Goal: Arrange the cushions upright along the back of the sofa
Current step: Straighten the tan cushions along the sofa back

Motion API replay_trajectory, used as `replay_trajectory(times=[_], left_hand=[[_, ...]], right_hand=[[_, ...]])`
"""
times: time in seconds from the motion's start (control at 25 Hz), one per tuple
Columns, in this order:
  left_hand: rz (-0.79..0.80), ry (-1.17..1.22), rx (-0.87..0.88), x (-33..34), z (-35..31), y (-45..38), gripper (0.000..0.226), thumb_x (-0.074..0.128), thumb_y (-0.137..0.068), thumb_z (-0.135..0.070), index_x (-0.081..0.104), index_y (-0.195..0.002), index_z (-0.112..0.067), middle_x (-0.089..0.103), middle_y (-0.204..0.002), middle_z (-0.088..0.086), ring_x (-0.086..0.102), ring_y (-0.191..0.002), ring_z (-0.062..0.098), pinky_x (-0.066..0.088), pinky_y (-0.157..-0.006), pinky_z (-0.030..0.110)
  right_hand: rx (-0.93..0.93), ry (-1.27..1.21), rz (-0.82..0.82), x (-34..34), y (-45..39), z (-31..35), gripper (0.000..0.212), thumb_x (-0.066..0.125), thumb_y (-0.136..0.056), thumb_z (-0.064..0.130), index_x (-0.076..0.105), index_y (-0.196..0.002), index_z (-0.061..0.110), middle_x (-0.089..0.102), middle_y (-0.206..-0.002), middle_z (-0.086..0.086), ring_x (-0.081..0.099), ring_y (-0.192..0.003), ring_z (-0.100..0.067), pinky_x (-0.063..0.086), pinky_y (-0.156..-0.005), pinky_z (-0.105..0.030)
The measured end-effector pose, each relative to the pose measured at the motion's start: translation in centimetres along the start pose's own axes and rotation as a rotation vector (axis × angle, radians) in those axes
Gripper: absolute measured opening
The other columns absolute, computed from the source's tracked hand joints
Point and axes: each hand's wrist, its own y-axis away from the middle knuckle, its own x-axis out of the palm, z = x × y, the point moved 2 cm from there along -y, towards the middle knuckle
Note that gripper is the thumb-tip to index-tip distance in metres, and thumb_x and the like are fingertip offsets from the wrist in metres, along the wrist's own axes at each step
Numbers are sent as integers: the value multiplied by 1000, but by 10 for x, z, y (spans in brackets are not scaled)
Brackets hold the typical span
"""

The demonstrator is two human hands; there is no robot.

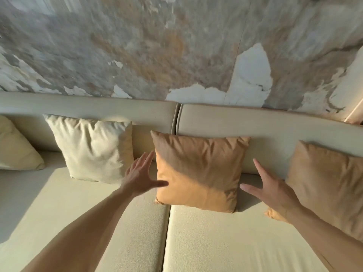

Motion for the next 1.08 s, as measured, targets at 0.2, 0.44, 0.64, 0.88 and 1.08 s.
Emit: replay_trajectory(times=[0.2, 0.44, 0.64, 0.88, 1.08], left_hand=[[19, 84, -134, 64, 31, -65, 137, 83, -58, -64, -5, -157, -28, 14, -164, 3, 19, -147, 33, 29, -114, 54], [54, 365, -155, 96, 44, -111, 117, 89, -47, -63, 19, -138, -38, 56, -128, 1, 53, -120, 29, 49, -98, 44], [83, 455, -159, 101, 41, -122, 124, 91, -51, -54, 11, -146, -48, 56, -128, -9, 56, -114, 22, 52, -94, 42], [49, 452, -228, 103, 30, -111, 119, 86, -42, -67, 22, -139, -43, 60, -124, 0, 61, -108, 29, 57, -86, 47], [18, 467, -208, 95, 0, -101, 117, 84, -38, -72, 27, -135, -40, 64, -116, 2, 63, -107, 30, 57, -86, 46]], right_hand=[[99, -214, -6, 71, -74, -13, 124, 70, -62, 74, 2, -156, 29, 28, -159, -4, 36, -141, -28, 36, -108, -47], [279, -610, 14, 116, -124, -27, 138, 91, -44, 54, 2, -149, 45, 35, -152, 7, 42, -134, -28, 42, -103, -54], [360, -825, 64, 126, -140, -30, 130, 94, -55, 23, 6, -147, 50, 27, -154, 12, 37, -136, -27, 41, -98, -65], [304, -920, -2, 127, -134, -34, 112, 92, -59, 17, 21, -143, 39, 36, -146, 12, 43, -129, -23, 46, -93, -65], [265, -945, -78, 101, -126, -47, 104, 91, -61, 14, 25, -138, 37, 38, -142, 12, 44, -125, -21, 47, -92, -64]])
